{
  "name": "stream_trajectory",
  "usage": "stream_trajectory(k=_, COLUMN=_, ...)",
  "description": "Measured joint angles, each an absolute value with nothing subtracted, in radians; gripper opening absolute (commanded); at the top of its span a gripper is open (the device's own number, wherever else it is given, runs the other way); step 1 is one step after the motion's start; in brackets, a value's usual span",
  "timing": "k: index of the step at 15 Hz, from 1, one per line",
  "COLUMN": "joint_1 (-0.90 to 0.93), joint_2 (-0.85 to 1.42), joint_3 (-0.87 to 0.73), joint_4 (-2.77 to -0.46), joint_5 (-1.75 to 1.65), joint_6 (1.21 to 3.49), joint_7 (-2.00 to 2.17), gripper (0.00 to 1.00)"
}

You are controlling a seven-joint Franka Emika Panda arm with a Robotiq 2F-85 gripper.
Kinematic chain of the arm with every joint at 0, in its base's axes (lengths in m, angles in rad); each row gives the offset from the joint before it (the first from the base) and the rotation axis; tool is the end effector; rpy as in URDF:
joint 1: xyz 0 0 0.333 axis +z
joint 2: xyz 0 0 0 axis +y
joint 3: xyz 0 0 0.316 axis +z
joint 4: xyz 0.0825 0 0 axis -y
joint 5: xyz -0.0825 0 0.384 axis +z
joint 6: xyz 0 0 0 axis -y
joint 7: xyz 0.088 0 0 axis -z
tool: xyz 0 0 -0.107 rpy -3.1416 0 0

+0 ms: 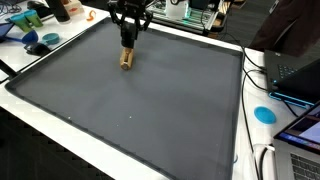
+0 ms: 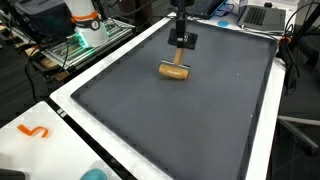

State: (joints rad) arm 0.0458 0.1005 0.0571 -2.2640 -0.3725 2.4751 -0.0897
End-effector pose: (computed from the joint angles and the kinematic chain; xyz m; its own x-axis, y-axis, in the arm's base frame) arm 0.5380 0.0565 0.3265 0.8858 0.4612 0.0517 0.4347 -0.8635 0.2556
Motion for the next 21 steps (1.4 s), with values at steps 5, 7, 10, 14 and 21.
stream_trajectory(k=5, joint_1=0.053, joint_2=0.097, joint_3=0.071, joint_4=-2.264, joint_5=-0.313, joint_6=2.482, joint_7=-0.148, gripper=0.24)
stream_trajectory(k=7, joint_1=0.053, joint_2=0.095, joint_3=0.074, joint_4=-2.264, joint_5=-0.260, joint_6=2.485, joint_7=-0.187, gripper=0.24)
stream_trajectory(k=10, joint_1=0.052, joint_2=0.092, joint_3=0.075, joint_4=-2.263, joint_5=-0.190, joint_6=2.479, joint_7=-0.231, gripper=0.24)
stream_trajectory(k=14, joint_1=0.048, joint_2=0.090, joint_3=0.073, joint_4=-2.264, joint_5=-0.129, joint_6=2.478, joint_7=-0.275, gripper=0.24)
stream_trajectory(k=21, joint_1=0.030, joint_2=0.052, joint_3=0.028, joint_4=-2.387, joint_5=-0.239, joint_6=2.696, joint_7=-0.180, gripper=0.24)
